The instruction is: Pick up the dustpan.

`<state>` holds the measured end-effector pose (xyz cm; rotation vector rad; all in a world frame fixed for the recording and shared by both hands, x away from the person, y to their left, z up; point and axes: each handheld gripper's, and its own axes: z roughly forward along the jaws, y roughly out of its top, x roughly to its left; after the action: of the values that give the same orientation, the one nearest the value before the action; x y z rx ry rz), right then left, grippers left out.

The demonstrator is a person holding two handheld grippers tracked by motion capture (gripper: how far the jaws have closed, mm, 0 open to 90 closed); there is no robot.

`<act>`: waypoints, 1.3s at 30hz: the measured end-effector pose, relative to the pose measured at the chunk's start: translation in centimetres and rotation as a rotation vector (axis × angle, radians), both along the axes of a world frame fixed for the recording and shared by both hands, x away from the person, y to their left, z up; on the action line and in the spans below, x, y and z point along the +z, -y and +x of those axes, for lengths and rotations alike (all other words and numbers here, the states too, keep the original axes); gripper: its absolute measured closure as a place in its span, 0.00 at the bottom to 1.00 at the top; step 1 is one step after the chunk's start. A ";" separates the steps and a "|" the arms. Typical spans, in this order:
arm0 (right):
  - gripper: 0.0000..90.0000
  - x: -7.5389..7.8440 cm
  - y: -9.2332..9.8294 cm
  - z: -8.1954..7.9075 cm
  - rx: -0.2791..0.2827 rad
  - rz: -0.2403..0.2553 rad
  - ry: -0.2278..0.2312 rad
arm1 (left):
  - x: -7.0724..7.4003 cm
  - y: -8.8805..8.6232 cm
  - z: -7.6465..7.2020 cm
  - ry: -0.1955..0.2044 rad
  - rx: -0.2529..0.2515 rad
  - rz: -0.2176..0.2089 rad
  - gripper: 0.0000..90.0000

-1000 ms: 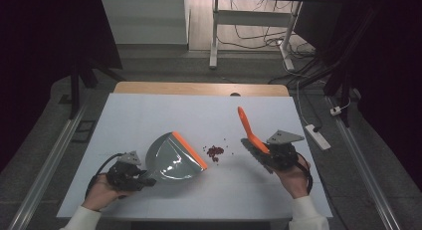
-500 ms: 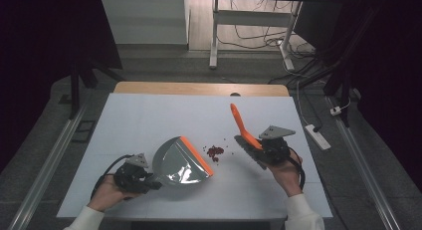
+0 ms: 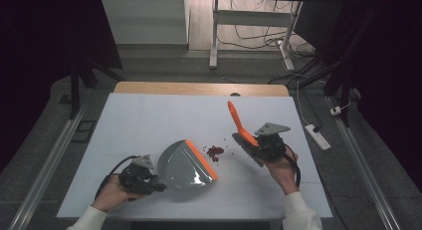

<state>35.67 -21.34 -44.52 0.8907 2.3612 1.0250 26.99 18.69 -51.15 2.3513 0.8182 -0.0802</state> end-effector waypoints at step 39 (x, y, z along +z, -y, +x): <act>0.78 -2.6 -4.2 5.6 -0.040 -0.089 -0.054 | -0.2 1.1 1.8 -0.082 -0.016 0.033 0.68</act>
<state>41.25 -17.13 -47.10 0.9388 2.4031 0.8840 28.74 17.55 -51.31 2.3994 0.8465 -0.1721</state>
